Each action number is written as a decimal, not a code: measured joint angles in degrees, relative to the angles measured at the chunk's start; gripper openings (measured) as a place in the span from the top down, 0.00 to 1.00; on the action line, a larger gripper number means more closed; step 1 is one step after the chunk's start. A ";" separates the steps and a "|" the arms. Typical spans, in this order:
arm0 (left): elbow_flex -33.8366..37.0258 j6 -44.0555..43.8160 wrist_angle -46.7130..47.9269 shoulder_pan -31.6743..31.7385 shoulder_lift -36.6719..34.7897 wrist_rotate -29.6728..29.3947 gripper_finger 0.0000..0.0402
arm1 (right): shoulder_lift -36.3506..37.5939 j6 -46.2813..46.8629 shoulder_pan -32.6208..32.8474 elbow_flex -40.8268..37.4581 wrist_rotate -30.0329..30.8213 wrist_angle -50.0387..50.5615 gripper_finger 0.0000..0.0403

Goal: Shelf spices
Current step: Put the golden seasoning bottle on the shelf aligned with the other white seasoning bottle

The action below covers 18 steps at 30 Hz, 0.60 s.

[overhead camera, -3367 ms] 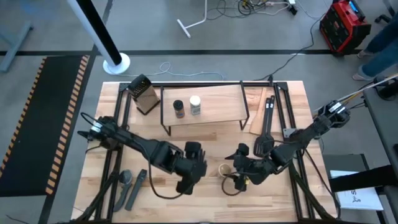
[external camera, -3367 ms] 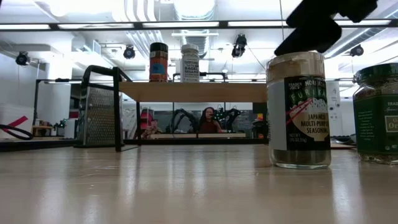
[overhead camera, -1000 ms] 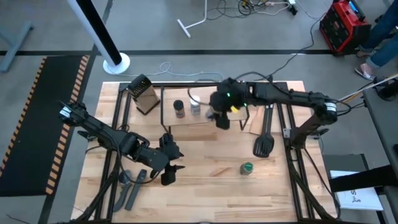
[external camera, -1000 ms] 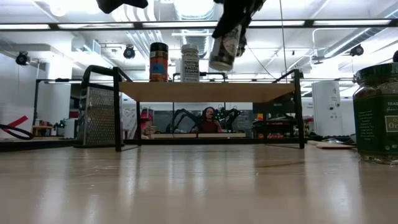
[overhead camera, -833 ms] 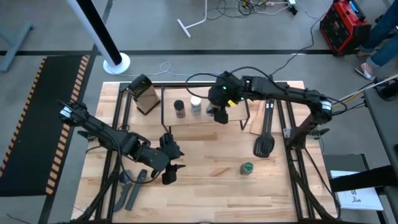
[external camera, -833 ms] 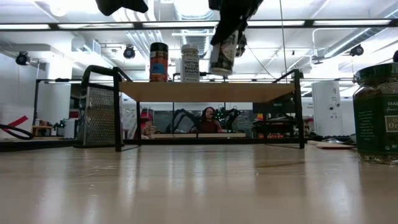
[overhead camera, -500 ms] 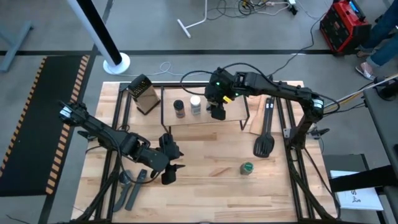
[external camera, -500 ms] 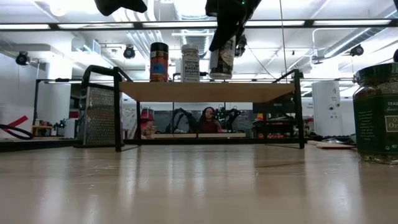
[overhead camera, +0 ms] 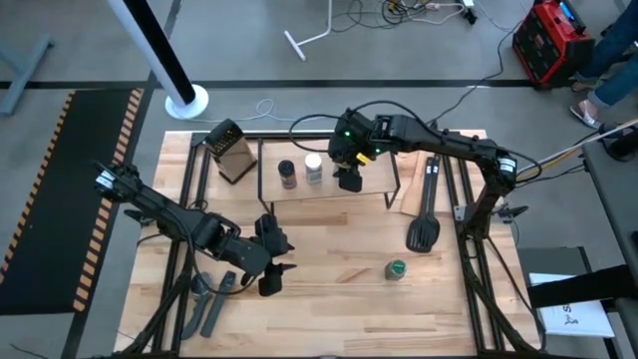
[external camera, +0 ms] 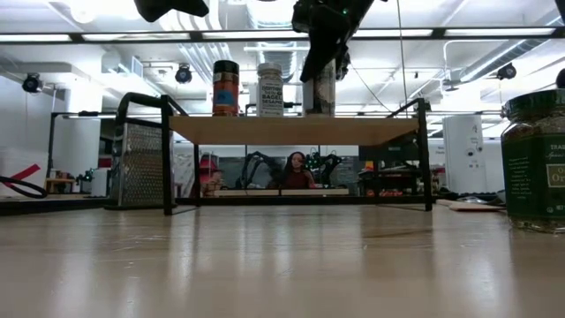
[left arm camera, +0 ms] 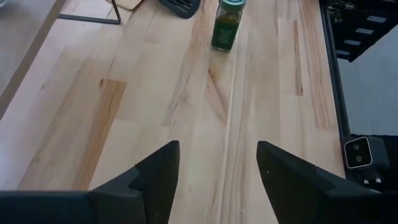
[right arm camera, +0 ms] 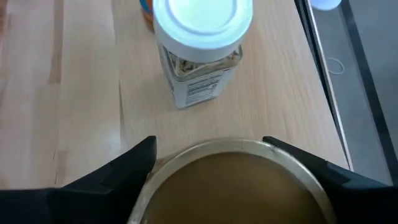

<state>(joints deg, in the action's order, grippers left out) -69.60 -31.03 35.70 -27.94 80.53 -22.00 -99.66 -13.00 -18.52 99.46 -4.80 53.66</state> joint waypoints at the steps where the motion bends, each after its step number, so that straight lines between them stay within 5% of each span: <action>1: 0.00 -0.02 -0.03 0.00 0.00 0.00 0.49 | 0.00 0.14 0.00 0.00 0.06 0.00 0.33; 18: 0.00 -0.15 -0.13 -0.02 0.00 0.04 0.49 | 0.89 0.36 -0.02 3.59 0.34 1.35 0.28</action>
<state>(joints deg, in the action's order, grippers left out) -69.60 -31.18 35.57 -27.97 80.53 -21.96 -98.77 -12.64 -18.55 103.05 -4.45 55.01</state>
